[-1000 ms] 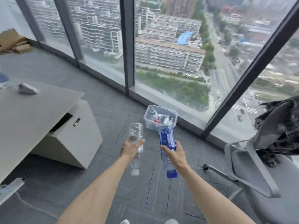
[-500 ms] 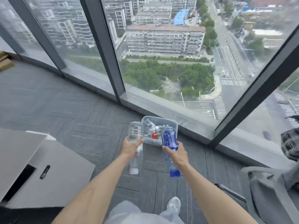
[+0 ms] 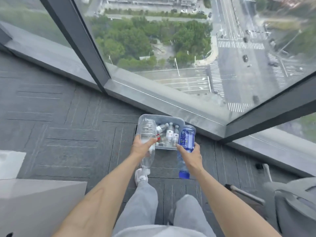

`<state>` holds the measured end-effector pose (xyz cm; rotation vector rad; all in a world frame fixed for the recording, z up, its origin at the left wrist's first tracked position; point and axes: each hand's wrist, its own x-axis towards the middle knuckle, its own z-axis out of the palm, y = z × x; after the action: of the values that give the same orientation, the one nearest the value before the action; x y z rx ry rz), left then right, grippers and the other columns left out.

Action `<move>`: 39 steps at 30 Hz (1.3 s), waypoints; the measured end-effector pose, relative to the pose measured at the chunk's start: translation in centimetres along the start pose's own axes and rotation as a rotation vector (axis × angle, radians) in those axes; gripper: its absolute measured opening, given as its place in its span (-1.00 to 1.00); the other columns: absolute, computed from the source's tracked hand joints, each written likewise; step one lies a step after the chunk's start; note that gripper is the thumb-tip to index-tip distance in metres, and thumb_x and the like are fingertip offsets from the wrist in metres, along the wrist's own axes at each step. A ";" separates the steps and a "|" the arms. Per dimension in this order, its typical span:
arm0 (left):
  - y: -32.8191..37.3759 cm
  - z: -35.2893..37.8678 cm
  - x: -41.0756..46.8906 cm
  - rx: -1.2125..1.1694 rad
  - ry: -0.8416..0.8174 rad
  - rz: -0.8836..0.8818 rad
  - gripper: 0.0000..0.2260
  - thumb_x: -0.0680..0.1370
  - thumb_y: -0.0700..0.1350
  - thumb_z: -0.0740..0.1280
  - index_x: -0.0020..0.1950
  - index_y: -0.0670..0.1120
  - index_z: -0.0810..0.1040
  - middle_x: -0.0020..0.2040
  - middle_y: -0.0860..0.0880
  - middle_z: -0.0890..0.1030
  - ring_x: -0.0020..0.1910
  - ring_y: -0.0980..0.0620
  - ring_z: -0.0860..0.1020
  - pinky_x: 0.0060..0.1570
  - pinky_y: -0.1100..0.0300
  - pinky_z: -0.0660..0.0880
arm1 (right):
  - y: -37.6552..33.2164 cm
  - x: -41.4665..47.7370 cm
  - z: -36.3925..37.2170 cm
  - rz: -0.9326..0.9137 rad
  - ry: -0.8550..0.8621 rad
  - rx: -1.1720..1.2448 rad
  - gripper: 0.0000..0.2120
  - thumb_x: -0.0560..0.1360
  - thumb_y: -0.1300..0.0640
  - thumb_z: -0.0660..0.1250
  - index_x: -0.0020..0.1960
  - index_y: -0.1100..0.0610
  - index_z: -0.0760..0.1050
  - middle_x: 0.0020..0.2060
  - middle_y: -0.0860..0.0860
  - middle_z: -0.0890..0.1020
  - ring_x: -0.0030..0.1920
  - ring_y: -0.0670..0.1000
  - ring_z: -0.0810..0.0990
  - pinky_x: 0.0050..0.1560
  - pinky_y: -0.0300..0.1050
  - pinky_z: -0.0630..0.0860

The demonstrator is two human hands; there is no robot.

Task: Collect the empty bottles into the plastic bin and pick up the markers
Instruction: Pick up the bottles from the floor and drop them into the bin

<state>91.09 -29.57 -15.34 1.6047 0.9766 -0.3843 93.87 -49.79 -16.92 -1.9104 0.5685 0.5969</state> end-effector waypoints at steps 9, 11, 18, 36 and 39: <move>-0.3 4.9 16.6 0.033 -0.034 -0.070 -0.42 0.39 0.14 0.48 0.31 -0.01 0.36 0.20 -0.02 0.52 0.13 -0.01 0.49 0.04 0.11 0.41 | 2.2 16.7 4.5 0.095 -0.048 -0.005 -0.39 0.35 -0.17 0.53 0.31 -0.05 0.40 0.06 -0.06 0.64 0.05 -0.02 0.62 0.13 -0.02 0.54; -2.0 5.9 20.2 0.056 -0.032 -0.085 -0.40 0.37 0.16 0.49 0.30 0.01 0.37 0.19 -0.03 0.54 0.14 -0.03 0.52 -0.01 0.11 0.44 | 3.8 20.7 5.9 0.102 -0.054 -0.013 -0.33 0.33 -0.19 0.53 0.35 -0.03 0.38 0.08 -0.05 0.64 0.06 0.00 0.62 0.16 0.01 0.55; -8.1 8.4 28.9 0.058 0.059 -0.193 -0.26 0.21 0.28 0.51 0.29 0.03 0.41 0.20 -0.03 0.57 0.17 -0.06 0.54 0.22 -0.08 0.47 | 8.0 31.3 9.5 0.128 -0.074 -0.103 -0.33 0.39 -0.26 0.46 0.34 0.04 0.33 0.20 0.06 0.57 0.21 0.12 0.53 0.13 -0.09 0.39; -8.6 14.1 31.5 0.206 -0.077 -0.157 0.00 0.22 0.43 0.43 0.52 0.01 0.21 0.50 -0.04 0.33 0.44 -0.12 0.33 0.38 -0.20 0.30 | 13.0 30.5 8.5 0.192 -0.106 -0.288 -0.44 0.59 -0.04 0.26 0.54 0.07 0.24 0.44 0.07 0.41 0.42 0.08 0.39 0.40 0.02 0.30; -8.6 15.3 32.6 0.198 -0.070 -0.147 -0.12 0.37 0.26 0.44 0.55 0.02 0.11 0.54 -0.05 0.23 0.49 -0.12 0.25 0.38 -0.12 0.26 | 13.7 29.5 8.7 0.207 -0.123 -0.262 -0.48 0.59 -0.02 0.27 0.51 0.05 0.28 0.36 0.04 0.49 0.34 0.05 0.44 0.35 0.00 0.35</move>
<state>107.95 -31.29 -48.28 1.6892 1.0321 -0.6513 106.55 -50.57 -48.06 -2.0546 0.6388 0.9554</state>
